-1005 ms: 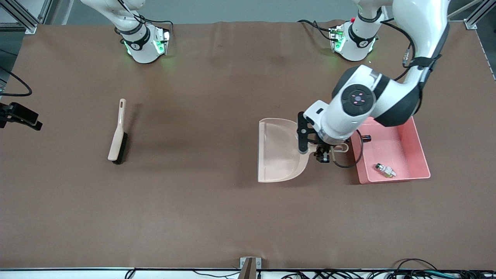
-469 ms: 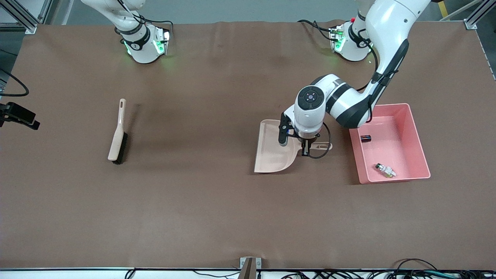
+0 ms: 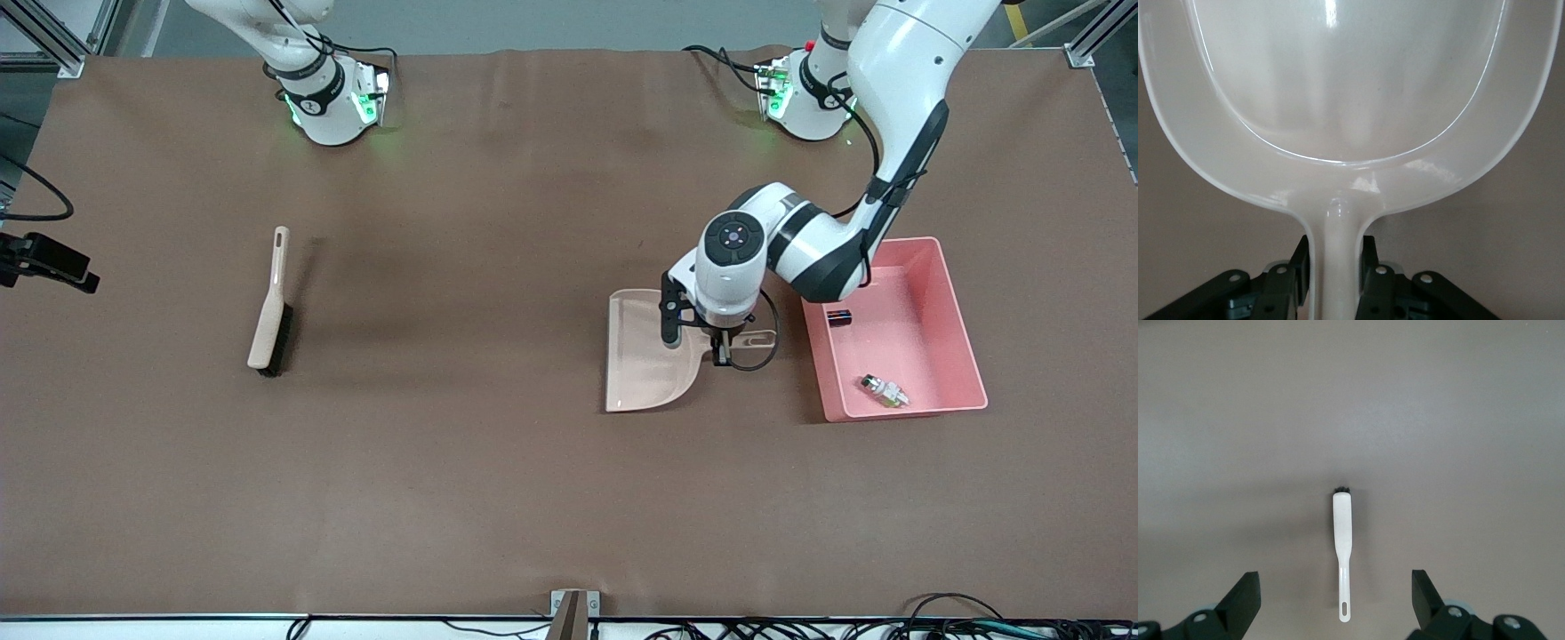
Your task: Clean e-waste and dump in bin
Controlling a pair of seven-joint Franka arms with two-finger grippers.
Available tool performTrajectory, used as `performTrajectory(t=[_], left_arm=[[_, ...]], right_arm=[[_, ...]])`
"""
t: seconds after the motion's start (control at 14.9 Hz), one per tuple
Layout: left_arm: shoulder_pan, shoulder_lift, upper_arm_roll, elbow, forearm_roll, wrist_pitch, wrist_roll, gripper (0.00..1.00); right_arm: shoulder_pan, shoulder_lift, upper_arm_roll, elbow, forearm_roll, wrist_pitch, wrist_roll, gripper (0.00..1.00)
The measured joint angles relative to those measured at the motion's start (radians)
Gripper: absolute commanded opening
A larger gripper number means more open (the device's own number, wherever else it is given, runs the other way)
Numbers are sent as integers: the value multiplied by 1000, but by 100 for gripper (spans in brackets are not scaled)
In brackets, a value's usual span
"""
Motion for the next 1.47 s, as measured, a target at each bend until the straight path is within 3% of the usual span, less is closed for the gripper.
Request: performTrajectory(t=[0.47, 0.54, 0.6, 0.67, 1.01, 1.21, 1.47], left_arm=[[-5, 5, 5, -16, 0, 37, -15, 9], [-6, 6, 5, -18, 0, 42, -15, 23], [-6, 6, 5, -20, 0, 44, -15, 55], [-7, 7, 5, -21, 0, 46, -15, 100], [-8, 6, 5, -13, 0, 56, -15, 100], [-6, -10, 26, 38, -4, 52, -16, 100], [-8, -73, 78, 141, -131, -53, -17, 100]], right_arm=[[1, 0, 3, 0, 0, 1, 0, 100], [2, 0, 4, 0, 0, 1, 0, 100], [2, 0, 5, 0, 1, 1, 0, 100], [2, 0, 5, 0, 1, 1, 0, 100], [0, 1, 4, -4, 1, 1, 0, 100], [-11, 1, 1, -8, 0, 1, 0, 100], [-10, 1, 4, -8, 1, 2, 0, 100]])
